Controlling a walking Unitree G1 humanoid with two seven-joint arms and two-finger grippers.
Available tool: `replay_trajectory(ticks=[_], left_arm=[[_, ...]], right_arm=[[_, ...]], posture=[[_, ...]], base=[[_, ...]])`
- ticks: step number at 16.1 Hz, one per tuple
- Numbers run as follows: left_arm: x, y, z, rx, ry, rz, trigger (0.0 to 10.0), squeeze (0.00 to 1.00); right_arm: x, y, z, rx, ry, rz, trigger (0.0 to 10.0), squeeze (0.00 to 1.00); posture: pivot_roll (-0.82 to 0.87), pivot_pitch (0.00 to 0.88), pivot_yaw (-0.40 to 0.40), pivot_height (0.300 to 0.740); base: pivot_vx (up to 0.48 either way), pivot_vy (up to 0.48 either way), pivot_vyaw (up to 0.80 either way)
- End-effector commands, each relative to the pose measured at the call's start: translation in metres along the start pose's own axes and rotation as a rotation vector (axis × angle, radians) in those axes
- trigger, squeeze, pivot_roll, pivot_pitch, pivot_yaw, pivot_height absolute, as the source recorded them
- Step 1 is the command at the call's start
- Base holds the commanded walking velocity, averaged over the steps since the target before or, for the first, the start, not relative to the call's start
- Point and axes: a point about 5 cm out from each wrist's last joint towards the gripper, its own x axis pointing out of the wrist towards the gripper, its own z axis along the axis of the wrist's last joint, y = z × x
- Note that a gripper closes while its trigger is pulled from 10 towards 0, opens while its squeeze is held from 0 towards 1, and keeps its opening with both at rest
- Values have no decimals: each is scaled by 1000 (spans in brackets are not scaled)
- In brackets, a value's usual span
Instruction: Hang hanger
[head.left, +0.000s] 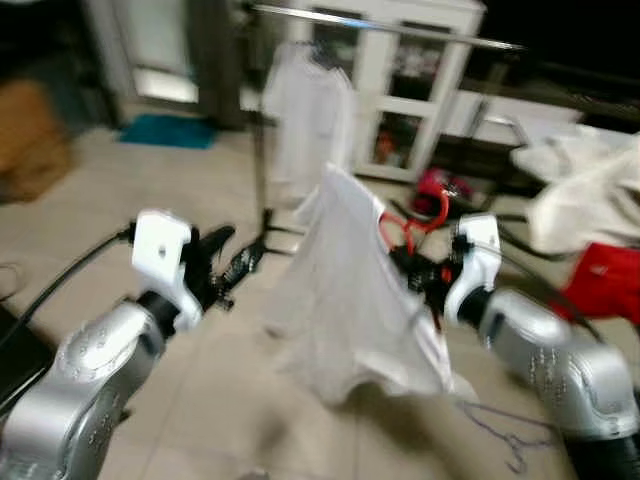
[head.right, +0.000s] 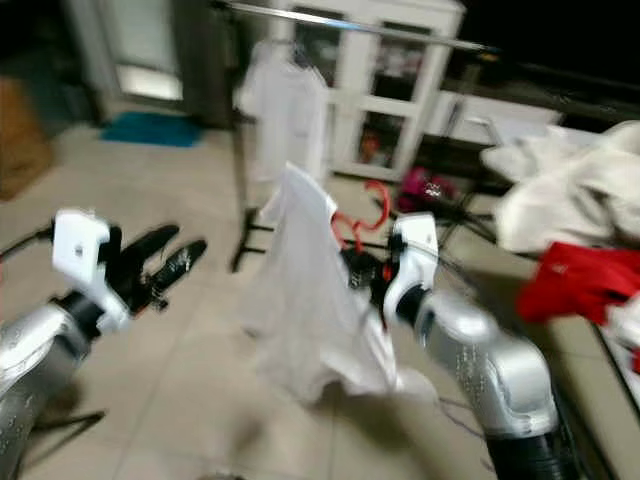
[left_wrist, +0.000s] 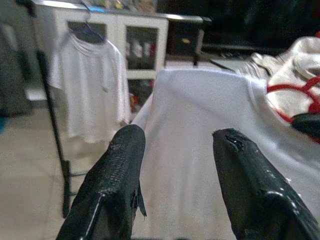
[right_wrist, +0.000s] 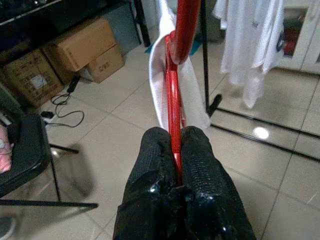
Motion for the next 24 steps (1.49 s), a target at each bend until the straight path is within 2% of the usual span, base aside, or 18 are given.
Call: replay_trajectory(ticks=[1,4,6,8,10,11,13,15,16,18,20,24], left_arm=[[3,-3,-2,7,15,-23,10000,0],[6,5,-11,52,69,30,10000,0],[4,14,-12,88,98,38,10000,0],[3,15,-13,90,102,41,10000,0],[6,14,-16,84,85,72,10000,0],[7,14,-17,78,86,83,10000,0],[12,8,-25,33,56,148,10000,0],[14,5,-38,82,77,173,10000,0],[15,5,-38,88,66,178,10000,0],[19,5,-34,72,39,192,10000,0],[23,6,-36,103,38,206,10000,0],[19,9,-39,89,48,228,10000,0]], right_arm=[[-2,-8,3,4,21,-41,10000,0],[1,1,11,-77,5,-15,10000,0],[0,-6,6,-142,36,-35,10000,0],[0,-10,8,-151,32,-35,10000,0],[0,-19,0,-201,70,-127,10000,0],[1,-23,-4,-198,66,-177,10000,0],[0,-35,-19,-77,14,-324,10000,0],[-2,-34,-32,-25,14,-354,10000,0],[-3,-33,-34,7,5,-355,10000,0],[-5,-34,-32,-24,-20,-403,10000,0],[-4,-33,-30,-45,-48,-415,10000,0],[-5,-36,-33,9,-81,-454,10000,0]], posture=[[39,0,-85,740],[36,0,-83,740],[41,0,-82,740],[42,0,-82,740],[43,0,-86,740],[40,0,-86,740],[38,0,-83,740],[29,0,-68,740],[27,0,-64,740],[26,0,-62,740],[28,0,-59,740],[36,0,-62,740]], base=[[0,0,0],[0,0,0],[0,0,0],[0,0,0],[0,0,0],[0,0,0],[0,0,0],[0,0,0],[0,0,0],[264,0,0],[321,0,0],[382,0,0]])
